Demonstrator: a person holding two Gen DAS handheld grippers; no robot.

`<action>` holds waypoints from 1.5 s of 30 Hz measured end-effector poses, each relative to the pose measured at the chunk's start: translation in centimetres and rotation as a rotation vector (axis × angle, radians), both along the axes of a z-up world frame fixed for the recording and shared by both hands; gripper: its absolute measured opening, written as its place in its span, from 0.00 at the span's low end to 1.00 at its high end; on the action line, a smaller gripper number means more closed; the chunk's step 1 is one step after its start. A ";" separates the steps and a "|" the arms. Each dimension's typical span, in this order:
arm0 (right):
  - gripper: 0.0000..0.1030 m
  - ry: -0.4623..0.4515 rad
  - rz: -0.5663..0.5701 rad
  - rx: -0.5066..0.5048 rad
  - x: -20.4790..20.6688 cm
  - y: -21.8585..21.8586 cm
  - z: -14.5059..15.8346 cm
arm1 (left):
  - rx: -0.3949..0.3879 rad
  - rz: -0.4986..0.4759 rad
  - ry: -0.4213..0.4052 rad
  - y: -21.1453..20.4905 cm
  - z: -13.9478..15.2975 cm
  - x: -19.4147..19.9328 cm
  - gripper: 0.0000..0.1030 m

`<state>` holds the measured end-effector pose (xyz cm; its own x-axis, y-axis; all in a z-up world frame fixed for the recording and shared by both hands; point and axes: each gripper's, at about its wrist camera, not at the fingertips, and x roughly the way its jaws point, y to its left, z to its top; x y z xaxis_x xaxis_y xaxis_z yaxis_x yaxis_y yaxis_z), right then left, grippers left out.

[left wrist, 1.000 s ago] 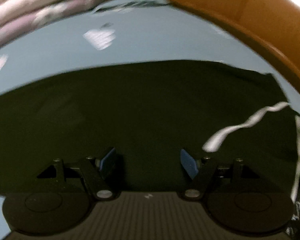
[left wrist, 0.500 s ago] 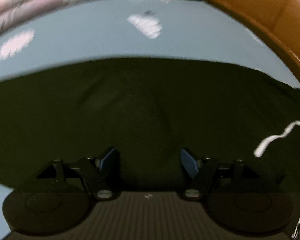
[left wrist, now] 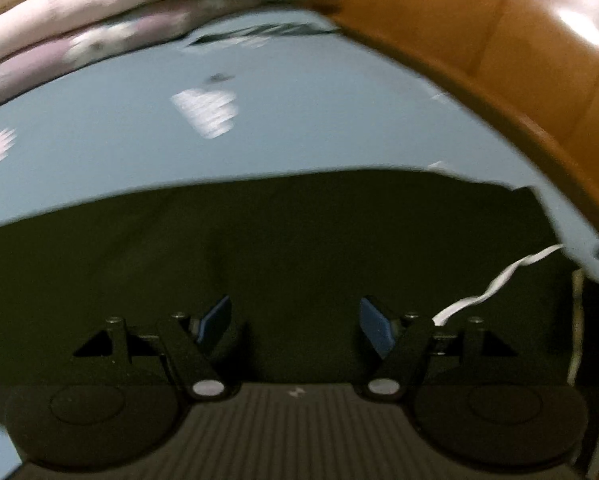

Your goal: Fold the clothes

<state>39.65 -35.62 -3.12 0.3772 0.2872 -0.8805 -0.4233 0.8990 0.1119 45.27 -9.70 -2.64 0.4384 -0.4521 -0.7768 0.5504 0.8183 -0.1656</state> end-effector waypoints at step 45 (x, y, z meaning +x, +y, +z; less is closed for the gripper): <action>0.66 -0.007 -0.031 0.270 15.6 -15.0 -2.0 | 0.056 -0.815 0.005 -26.9 -2.7 12.3 0.37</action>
